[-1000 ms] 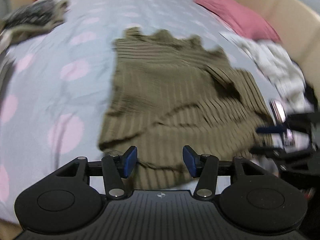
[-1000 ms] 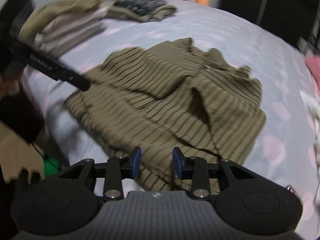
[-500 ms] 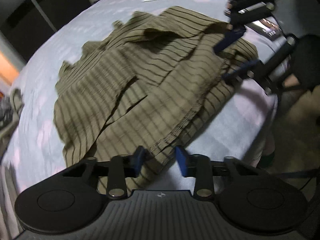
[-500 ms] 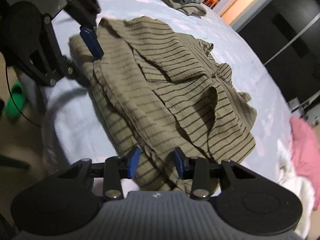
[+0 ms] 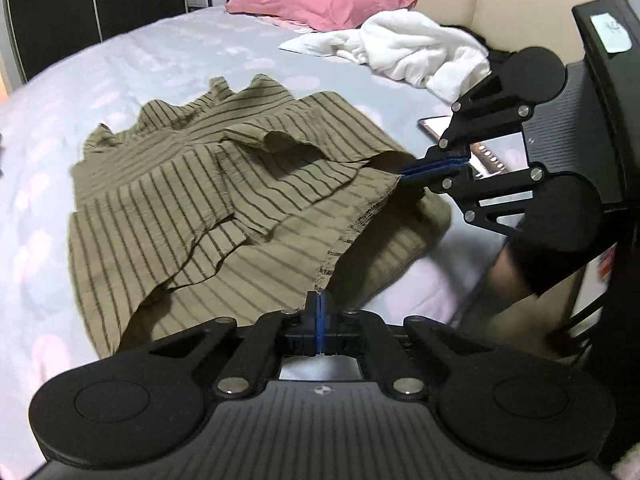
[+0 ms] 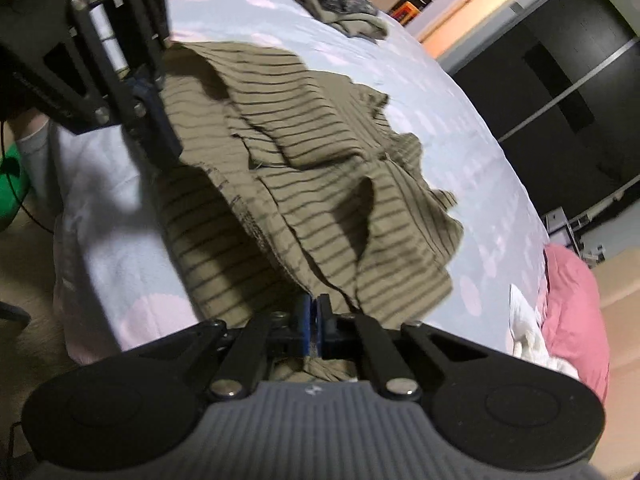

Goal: Fold clothes

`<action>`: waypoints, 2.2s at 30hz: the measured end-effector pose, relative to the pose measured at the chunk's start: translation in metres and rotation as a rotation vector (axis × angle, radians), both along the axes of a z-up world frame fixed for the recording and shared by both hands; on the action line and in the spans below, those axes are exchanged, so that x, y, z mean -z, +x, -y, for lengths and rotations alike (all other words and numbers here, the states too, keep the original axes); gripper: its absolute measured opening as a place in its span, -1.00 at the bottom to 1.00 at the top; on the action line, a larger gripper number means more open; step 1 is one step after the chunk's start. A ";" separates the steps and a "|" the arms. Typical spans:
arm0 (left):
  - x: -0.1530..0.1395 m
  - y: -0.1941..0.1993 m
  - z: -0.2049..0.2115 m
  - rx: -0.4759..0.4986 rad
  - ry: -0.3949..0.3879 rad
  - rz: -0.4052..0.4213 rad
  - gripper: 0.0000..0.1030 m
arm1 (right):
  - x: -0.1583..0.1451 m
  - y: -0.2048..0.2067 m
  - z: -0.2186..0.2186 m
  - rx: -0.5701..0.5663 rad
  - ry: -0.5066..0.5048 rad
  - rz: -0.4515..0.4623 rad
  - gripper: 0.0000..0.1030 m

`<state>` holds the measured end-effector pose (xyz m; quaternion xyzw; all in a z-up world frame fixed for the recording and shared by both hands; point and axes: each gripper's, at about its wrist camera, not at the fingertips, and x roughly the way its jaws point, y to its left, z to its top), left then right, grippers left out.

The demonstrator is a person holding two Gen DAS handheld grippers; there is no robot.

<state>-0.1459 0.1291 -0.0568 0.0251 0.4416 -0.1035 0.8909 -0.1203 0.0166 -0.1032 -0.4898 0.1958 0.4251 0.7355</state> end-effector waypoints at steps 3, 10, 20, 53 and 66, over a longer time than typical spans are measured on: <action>0.007 0.003 0.004 0.023 0.028 -0.043 -1.00 | 0.002 0.003 0.003 -0.002 -0.032 -0.031 -0.93; 0.027 0.006 0.000 0.005 0.048 -0.160 -1.00 | 0.028 -0.006 -0.002 -0.081 -0.151 -0.057 -0.89; -0.013 0.005 -0.027 -0.079 -0.072 -0.030 -0.48 | -0.011 0.010 0.003 -0.046 0.068 -0.184 -0.41; 0.018 0.108 -0.101 -0.369 -0.221 -0.013 -0.60 | -0.010 0.087 -0.072 0.179 0.406 -0.249 -0.93; 0.047 0.113 -0.103 -0.415 -0.206 -0.061 -0.60 | 0.037 0.108 -0.075 0.281 0.329 -0.430 -0.72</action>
